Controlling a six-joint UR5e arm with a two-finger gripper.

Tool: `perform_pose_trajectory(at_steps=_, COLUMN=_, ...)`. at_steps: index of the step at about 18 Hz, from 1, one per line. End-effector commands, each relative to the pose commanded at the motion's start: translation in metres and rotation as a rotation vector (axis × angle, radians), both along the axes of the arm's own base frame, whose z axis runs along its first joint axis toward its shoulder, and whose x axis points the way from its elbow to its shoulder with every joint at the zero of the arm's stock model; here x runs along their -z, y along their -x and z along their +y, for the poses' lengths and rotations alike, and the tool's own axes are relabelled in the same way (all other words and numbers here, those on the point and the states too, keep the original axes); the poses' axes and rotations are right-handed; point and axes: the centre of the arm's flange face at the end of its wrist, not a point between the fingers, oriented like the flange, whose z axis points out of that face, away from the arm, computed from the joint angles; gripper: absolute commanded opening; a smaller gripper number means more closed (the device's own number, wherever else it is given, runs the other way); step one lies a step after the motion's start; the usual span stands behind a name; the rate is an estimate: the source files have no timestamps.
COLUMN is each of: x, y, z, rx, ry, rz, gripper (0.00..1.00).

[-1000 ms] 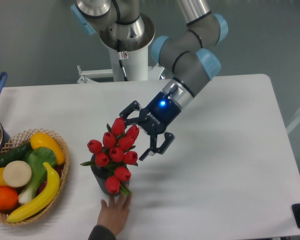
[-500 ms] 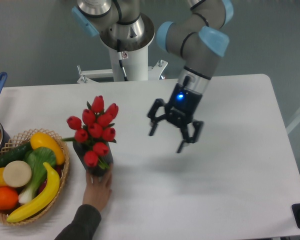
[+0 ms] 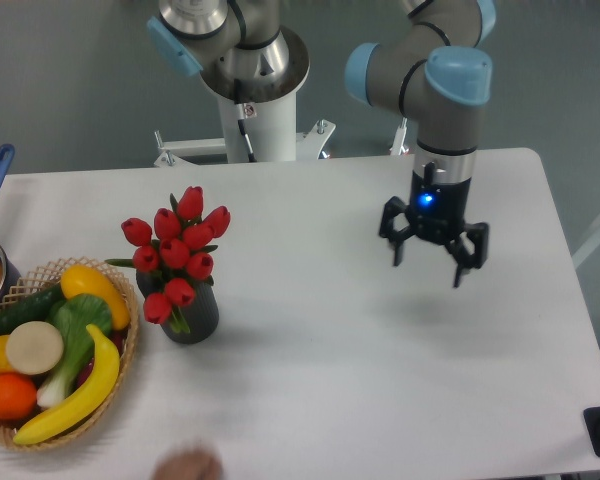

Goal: Insert the flowers into the vase

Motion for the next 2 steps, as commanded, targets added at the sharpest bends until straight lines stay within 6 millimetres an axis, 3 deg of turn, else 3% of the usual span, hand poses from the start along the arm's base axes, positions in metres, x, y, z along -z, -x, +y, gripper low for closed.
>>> perform_pose_trajectory(at_steps=2, x=0.0009, y=0.0011, z=0.0001, rx=-0.003, ry=0.004, rz=-0.004, gripper=1.0)
